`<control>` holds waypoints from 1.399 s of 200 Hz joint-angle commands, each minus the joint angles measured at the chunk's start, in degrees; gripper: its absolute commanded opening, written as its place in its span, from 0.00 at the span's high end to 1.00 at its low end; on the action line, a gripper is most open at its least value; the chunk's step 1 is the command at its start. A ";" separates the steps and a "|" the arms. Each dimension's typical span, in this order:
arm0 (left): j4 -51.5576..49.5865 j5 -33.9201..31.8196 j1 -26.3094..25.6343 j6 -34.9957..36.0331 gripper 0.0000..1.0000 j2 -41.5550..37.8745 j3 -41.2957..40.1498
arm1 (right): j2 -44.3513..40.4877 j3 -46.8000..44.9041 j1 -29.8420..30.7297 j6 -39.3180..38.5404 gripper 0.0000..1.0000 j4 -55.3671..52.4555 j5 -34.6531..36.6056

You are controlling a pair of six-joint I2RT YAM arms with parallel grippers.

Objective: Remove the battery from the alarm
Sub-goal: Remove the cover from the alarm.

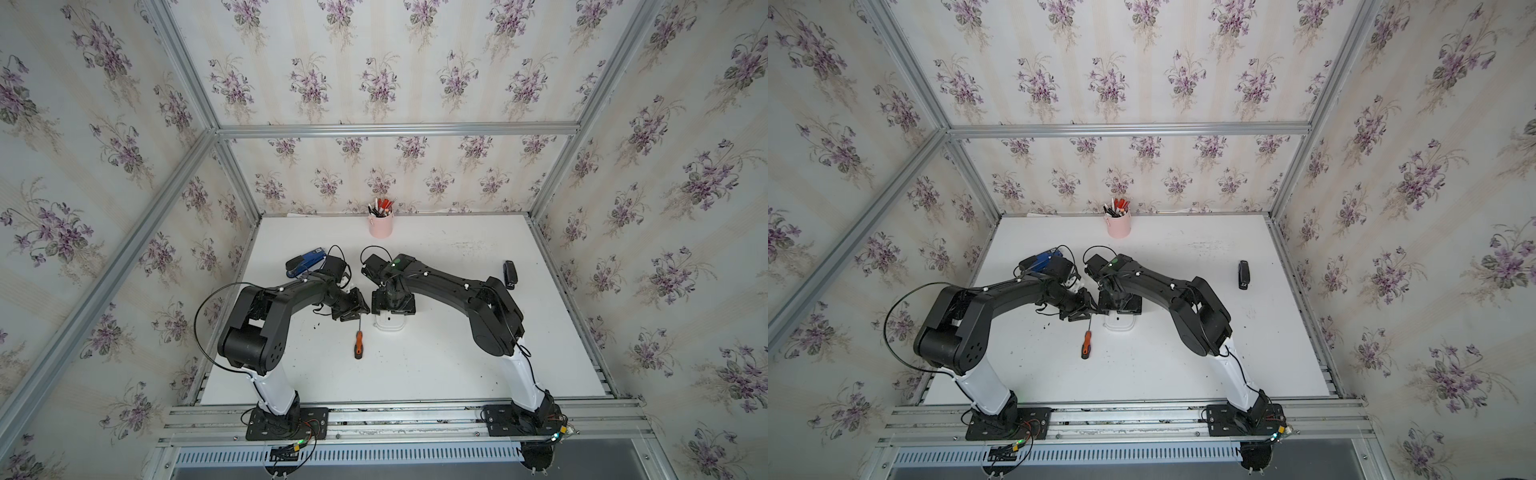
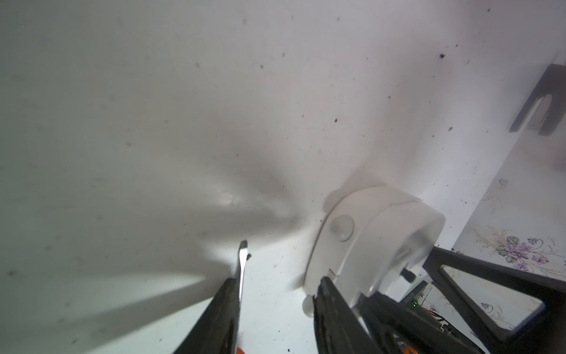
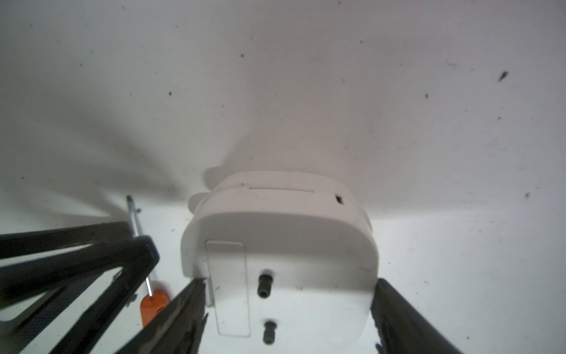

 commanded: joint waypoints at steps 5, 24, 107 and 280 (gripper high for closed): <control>1.17 0.68 -0.24 -0.32 0.54 0.43 -0.22 | 0.60 -0.21 0.02 0.22 0.14 3.07 -0.56; 1.44 0.85 -0.51 -0.41 0.55 0.61 -0.28 | 0.90 -0.26 0.01 0.20 0.13 3.08 -0.93; 1.71 1.00 -0.56 -0.01 0.56 1.40 -0.44 | 0.96 -0.27 -0.15 0.69 0.10 3.59 -0.91; 2.63 1.20 -0.59 -0.07 0.56 1.56 -1.22 | 1.80 -1.24 -0.42 -0.07 0.24 3.33 -0.20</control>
